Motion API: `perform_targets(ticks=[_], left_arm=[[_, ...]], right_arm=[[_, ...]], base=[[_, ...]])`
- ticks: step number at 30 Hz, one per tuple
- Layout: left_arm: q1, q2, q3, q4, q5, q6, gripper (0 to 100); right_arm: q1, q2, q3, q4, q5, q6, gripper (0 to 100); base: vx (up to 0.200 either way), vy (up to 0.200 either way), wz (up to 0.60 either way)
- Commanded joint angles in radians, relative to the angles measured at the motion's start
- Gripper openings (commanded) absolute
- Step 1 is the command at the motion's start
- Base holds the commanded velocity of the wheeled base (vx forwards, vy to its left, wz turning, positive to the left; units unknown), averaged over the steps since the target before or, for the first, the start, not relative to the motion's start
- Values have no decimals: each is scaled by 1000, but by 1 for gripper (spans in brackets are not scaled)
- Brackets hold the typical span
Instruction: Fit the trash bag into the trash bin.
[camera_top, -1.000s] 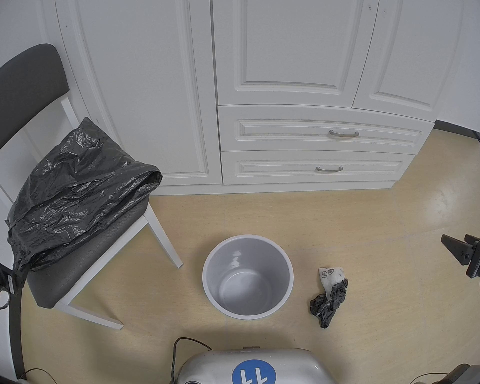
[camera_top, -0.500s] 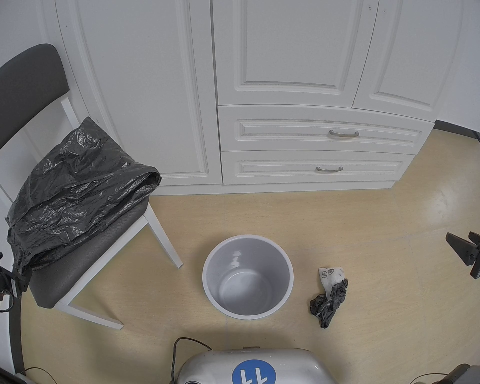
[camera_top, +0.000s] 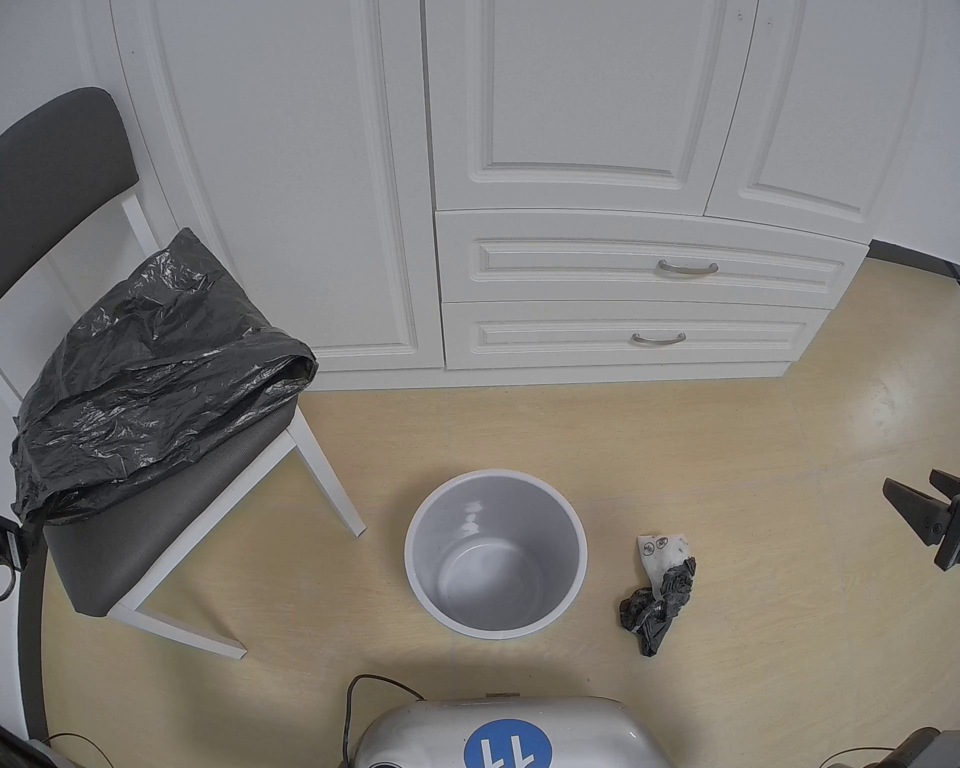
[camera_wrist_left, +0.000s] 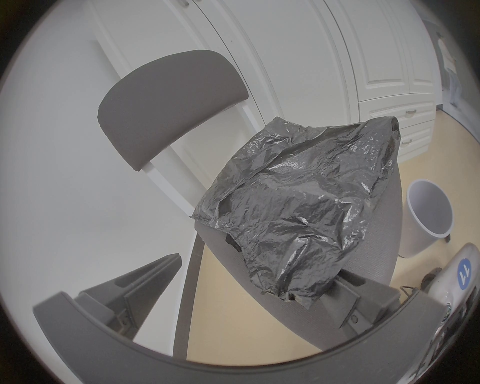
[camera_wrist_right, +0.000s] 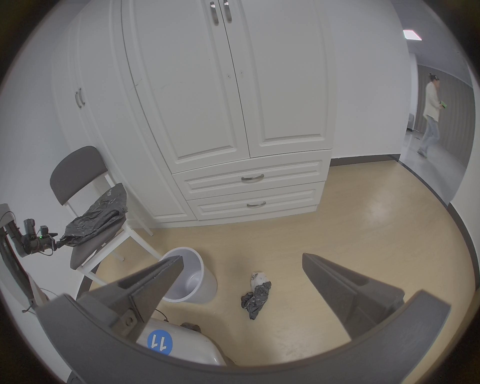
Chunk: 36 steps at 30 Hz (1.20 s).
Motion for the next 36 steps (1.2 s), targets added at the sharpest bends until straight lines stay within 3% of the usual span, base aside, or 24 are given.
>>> perform_targets(ticks=[1,8,11,15,20,27,36], left_arm=[[2,16,3,-4,0,1,100],[2,16,0,-5,0,-1,100],[0,13,-4,-5,0,1,100],[-4,4,2,-25,-1,-2,100],[-4,-4,9,-82,-3,-22,100],[-18,-5,12,-168,-29,-119,100],[-33,-13,9,-174,-30,-129,100]], right_arm=[[14,1,3,1,7,1,100],[75,-18,21,1,104,23,100],[84,-16,36,3,193,87,100],[104,16,59,-3,257,95,100],[126,10,73,-51,257,106,100],[121,15,64,-57,256,101,100],[121,-5,67,-57,254,98,100]], base=[[0,0,0],[0,0,0],[0,0,0],[0,0,0],[0,0,0],[0,0,0],[0,0,0]])
